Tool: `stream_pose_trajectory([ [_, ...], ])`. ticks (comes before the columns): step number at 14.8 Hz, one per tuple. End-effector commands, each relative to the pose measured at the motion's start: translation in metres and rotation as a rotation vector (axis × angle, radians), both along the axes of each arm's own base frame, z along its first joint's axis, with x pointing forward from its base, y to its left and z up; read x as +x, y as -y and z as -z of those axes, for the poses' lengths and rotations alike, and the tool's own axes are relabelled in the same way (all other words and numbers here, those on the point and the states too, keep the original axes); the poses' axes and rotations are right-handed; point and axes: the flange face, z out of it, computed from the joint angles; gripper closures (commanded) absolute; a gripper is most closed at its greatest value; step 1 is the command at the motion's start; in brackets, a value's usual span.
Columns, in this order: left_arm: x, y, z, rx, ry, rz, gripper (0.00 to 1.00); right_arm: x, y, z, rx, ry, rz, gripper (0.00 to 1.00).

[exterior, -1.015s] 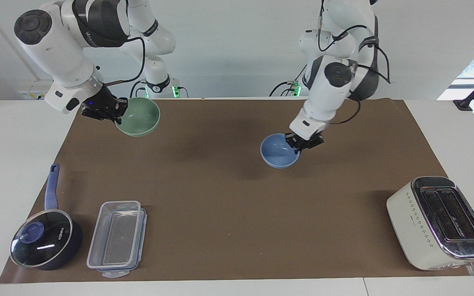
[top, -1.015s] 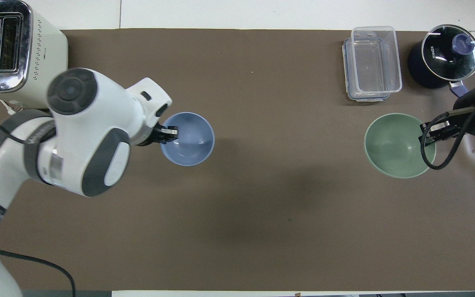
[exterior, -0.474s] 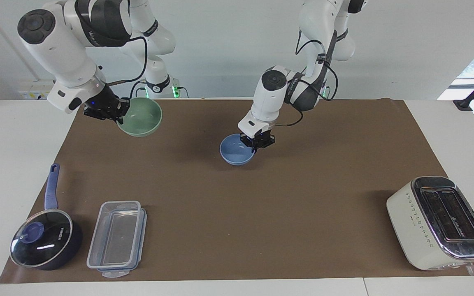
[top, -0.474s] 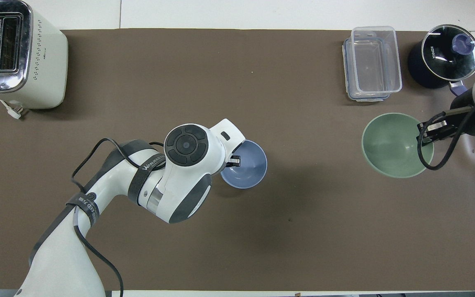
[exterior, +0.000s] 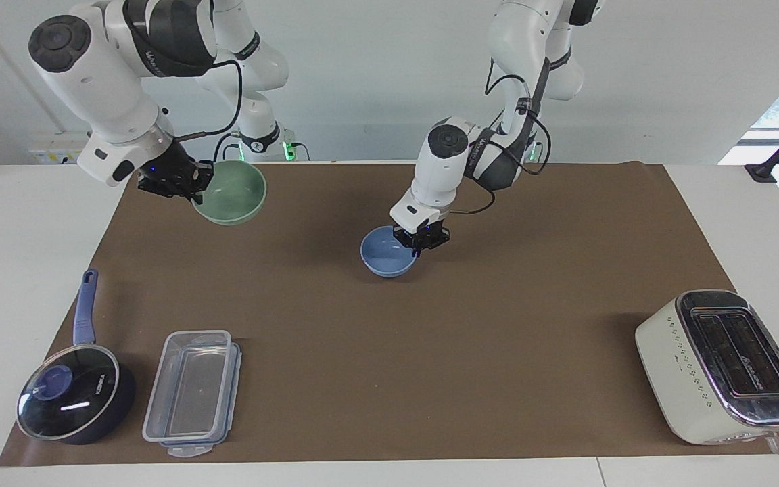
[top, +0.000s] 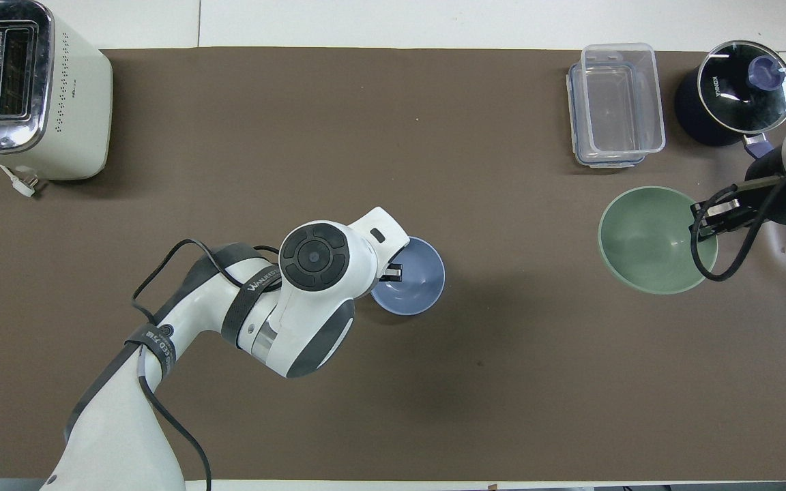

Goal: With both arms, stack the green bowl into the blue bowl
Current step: 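Slide the blue bowl toward the table centre with the left gripper, then release, then carry the green bowl over the blue bowl while the left gripper retracts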

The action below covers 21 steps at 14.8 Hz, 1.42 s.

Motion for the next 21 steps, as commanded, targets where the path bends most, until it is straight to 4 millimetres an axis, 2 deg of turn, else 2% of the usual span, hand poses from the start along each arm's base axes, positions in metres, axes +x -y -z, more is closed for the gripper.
stream_pose_trajectory([
  [1, -0.001, 0.000, -0.003, -0.019, 0.009, -0.012, 0.00, 0.001, -0.003, -0.004, -0.007, 0.004, 0.013, 1.00],
  [2, 0.002, -0.005, -0.012, -0.016, 0.006, -0.016, 0.00, 0.001, -0.004, -0.004, -0.008, 0.008, 0.018, 1.00],
  [3, 0.004, -0.012, -0.037, -0.015, -0.002, -0.020, 0.00, 0.002, -0.004, -0.001, -0.009, 0.017, 0.032, 1.00],
  [5, 0.028, -0.047, -0.083, 0.004, -0.039, -0.075, 0.00, 0.000, -0.010, 0.007, 0.032, 0.046, 0.055, 1.00],
  [7, 0.052, -0.081, -0.130, 0.009, -0.062, -0.121, 0.00, -0.002, -0.045, 0.021, 0.064, 0.067, 0.091, 1.00],
  [9, 0.076, -0.148, -0.174, 0.008, -0.078, -0.165, 0.00, -0.003, -0.101, 0.044, 0.078, 0.115, 0.125, 1.00],
  [11, 0.080, -0.215, -0.203, 0.010, -0.084, -0.138, 0.00, -0.005, -0.149, 0.079, 0.083, 0.158, 0.156, 1.00],
  [12, 0.079, -0.238, -0.212, 0.012, -0.089, -0.115, 0.00, -0.004, -0.161, 0.098, 0.087, 0.177, 0.157, 1.00],
  [14, 0.078, -0.287, -0.222, 0.016, -0.105, -0.046, 0.00, -0.013, -0.197, 0.141, 0.098, 0.200, 0.161, 1.00],
  [15, 0.075, -0.302, -0.226, 0.022, -0.110, -0.026, 0.00, -0.020, -0.217, 0.154, 0.112, 0.212, 0.173, 1.00],
  [17, 0.074, -0.311, -0.228, 0.040, -0.114, -0.020, 0.00, -0.025, -0.227, 0.163, 0.113, 0.211, 0.206, 1.00],
  [20, 0.075, -0.324, -0.235, 0.053, -0.112, -0.047, 0.00, -0.035, -0.254, 0.187, 0.101, 0.175, 0.161, 1.00],
  [21, 0.076, -0.327, -0.245, 0.076, -0.094, -0.047, 0.00, -0.036, -0.255, 0.189, 0.100, 0.173, 0.159, 1.00],
])
